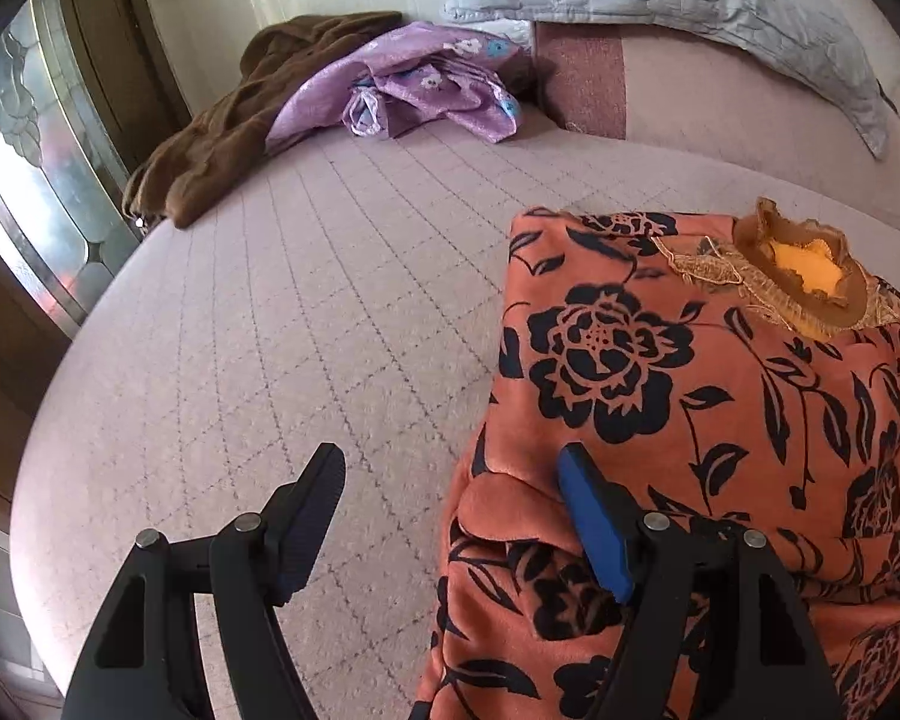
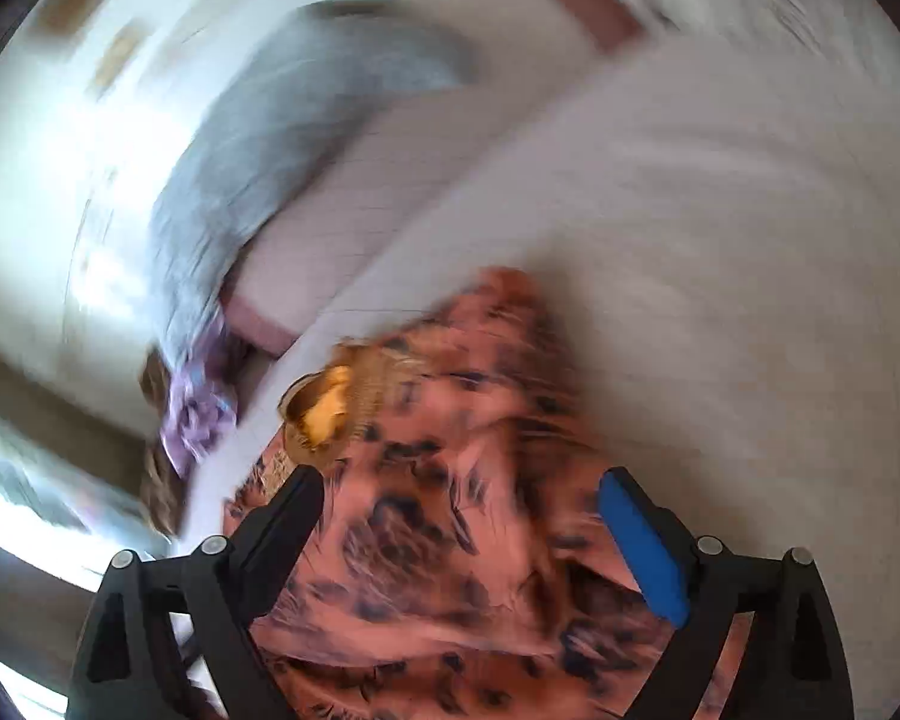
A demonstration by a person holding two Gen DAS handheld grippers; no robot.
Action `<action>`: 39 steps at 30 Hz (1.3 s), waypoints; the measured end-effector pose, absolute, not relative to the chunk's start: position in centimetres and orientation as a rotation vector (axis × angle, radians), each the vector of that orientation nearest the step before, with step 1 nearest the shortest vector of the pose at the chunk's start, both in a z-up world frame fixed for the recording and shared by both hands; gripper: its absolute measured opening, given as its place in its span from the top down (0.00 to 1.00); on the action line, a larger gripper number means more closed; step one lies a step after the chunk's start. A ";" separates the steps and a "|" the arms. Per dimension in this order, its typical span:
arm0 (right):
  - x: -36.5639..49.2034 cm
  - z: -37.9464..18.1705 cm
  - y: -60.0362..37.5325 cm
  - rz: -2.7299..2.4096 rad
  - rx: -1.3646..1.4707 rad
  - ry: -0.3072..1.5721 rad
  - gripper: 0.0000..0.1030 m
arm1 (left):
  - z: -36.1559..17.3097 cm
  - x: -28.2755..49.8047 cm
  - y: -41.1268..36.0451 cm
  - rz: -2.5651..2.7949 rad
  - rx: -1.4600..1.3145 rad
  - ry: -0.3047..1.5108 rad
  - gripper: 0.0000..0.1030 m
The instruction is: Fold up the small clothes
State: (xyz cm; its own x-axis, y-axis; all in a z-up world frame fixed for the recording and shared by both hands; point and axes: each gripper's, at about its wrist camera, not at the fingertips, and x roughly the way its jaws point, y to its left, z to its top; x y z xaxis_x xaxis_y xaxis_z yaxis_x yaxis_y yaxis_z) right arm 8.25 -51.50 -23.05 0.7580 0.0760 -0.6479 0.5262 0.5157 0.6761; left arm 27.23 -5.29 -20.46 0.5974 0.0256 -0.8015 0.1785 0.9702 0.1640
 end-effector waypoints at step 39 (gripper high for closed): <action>13.3 -19.6 -49.0 -0.355 0.459 0.672 0.88 | -19.2 23.9 -8.8 -0.159 0.279 0.798 0.28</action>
State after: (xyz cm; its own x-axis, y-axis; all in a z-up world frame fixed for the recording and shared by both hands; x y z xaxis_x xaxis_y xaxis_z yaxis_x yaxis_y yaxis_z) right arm 13.35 -49.01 -19.65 0.7299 -0.1655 -0.6632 0.4540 0.8427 0.2893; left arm 23.92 -8.83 -19.23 0.6889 -0.0353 -0.7240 0.2442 0.9517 0.1860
